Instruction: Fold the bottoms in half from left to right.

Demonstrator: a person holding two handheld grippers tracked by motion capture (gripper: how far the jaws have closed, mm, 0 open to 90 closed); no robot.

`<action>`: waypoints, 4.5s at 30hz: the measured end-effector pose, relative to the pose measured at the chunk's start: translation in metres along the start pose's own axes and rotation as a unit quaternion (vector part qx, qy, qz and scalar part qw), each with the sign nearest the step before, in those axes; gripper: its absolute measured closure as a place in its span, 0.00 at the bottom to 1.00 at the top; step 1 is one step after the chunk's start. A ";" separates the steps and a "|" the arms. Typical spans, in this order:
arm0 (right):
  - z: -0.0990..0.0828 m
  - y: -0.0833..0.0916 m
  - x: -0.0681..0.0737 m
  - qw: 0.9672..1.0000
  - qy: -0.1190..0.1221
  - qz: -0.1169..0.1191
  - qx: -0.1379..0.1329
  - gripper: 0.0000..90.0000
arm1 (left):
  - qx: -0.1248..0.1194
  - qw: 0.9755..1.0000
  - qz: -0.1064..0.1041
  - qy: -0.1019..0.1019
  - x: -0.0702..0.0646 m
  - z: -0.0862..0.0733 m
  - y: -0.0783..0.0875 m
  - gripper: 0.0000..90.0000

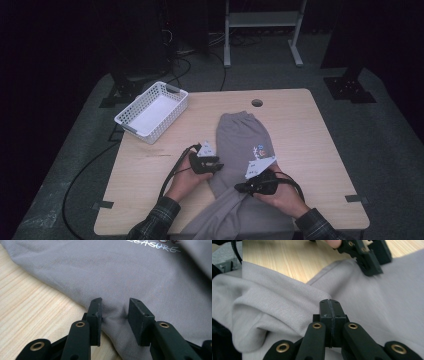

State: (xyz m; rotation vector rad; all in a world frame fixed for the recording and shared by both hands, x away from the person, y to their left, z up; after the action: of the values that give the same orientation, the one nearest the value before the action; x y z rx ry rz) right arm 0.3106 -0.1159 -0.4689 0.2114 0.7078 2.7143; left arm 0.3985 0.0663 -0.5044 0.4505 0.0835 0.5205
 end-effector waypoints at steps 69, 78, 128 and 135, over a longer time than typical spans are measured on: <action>-0.072 0.069 -0.052 0.991 -0.051 -0.119 0.033 0.63 | 0.031 0.997 -0.069 0.005 -0.078 -0.010 0.035 0.53; -0.075 0.073 -0.053 0.990 -0.054 -0.123 0.033 0.57 | 0.043 0.998 -0.043 -0.016 -0.079 -0.009 0.034 0.58; -0.028 0.009 -0.151 0.977 -0.046 -0.205 0.042 0.96 | 0.048 0.998 0.049 0.011 0.052 0.012 -0.015 0.91; -0.022 0.002 -0.171 0.973 -0.057 -0.223 0.038 0.96 | 0.044 0.997 0.062 0.012 0.071 0.016 -0.025 0.90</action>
State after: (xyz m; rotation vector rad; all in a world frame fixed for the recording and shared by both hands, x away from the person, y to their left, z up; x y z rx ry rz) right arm 0.4649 -0.1865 -0.4975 0.1981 0.7253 2.2338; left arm 0.4747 0.0759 -0.4982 0.5379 0.1012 0.6465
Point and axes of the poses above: each handheld gripper's, and its own axes: y roughly backward along the jaws, z roughly out of its top, x roughly to its left, the point moved 4 cm from there along -y, roughly forward along the jaws, and after that the axes turned 15 degrees about -x, right-handed, at the moved point
